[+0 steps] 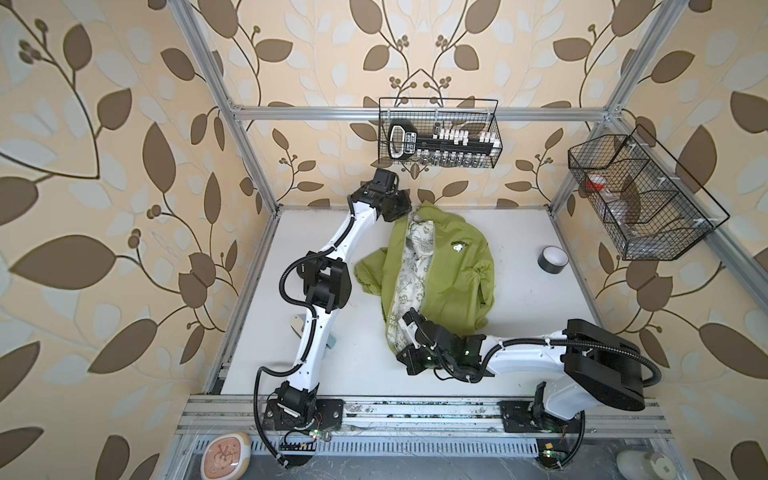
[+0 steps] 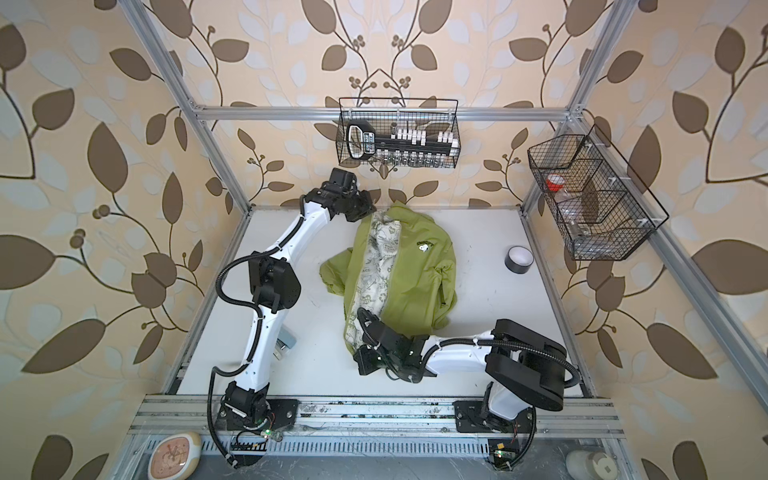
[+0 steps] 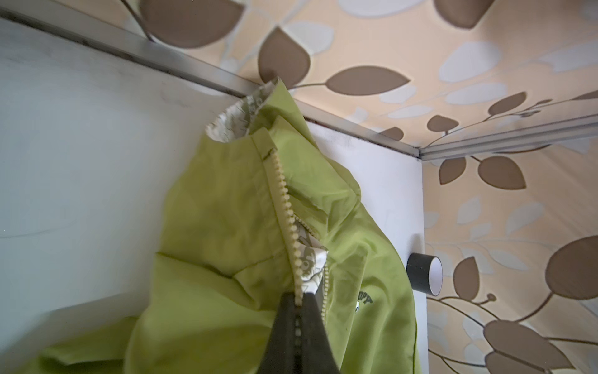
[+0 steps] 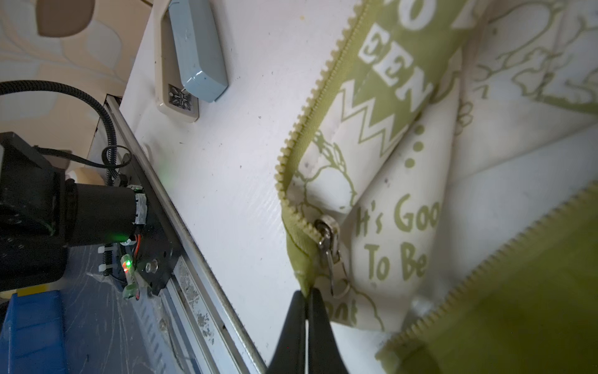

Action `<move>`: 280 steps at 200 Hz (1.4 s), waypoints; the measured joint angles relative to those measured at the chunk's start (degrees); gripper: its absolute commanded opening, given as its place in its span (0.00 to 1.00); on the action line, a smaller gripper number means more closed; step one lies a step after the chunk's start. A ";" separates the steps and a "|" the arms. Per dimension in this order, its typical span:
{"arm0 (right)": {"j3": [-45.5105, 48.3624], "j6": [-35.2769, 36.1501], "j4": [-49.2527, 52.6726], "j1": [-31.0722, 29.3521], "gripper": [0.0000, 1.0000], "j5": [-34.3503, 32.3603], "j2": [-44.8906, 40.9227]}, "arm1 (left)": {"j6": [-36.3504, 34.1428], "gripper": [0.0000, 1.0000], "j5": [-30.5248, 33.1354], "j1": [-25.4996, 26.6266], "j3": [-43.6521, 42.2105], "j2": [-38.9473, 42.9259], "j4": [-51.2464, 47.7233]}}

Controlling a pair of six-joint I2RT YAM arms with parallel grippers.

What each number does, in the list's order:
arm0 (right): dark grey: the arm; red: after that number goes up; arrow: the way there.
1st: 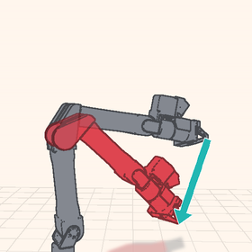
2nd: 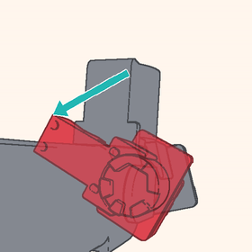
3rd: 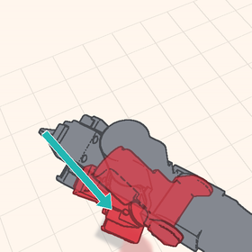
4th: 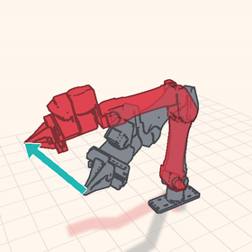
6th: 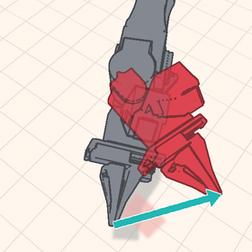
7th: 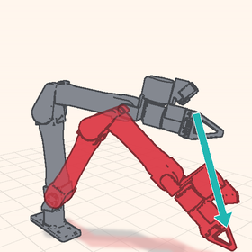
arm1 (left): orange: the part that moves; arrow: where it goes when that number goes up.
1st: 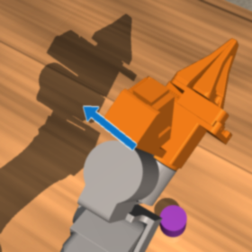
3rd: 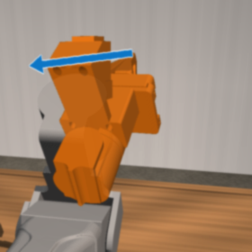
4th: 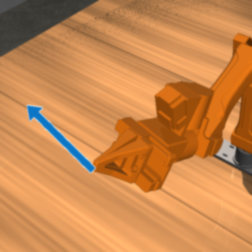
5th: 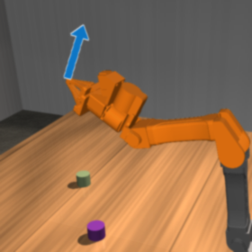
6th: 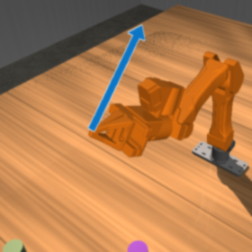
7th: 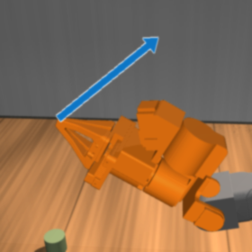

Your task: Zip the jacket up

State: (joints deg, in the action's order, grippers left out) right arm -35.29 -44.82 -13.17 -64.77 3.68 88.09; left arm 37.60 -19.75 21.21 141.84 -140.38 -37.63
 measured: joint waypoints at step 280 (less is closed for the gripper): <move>10.34 -4.63 23.98 15.37 0.58 -15.17 -38.16 | 2.45 0.97 7.15 11.58 -21.00 21.53 8.61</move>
State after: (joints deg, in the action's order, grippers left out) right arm -24.95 -49.45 10.81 -49.41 -11.49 49.93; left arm 40.05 -12.60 32.80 120.84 -118.85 -29.02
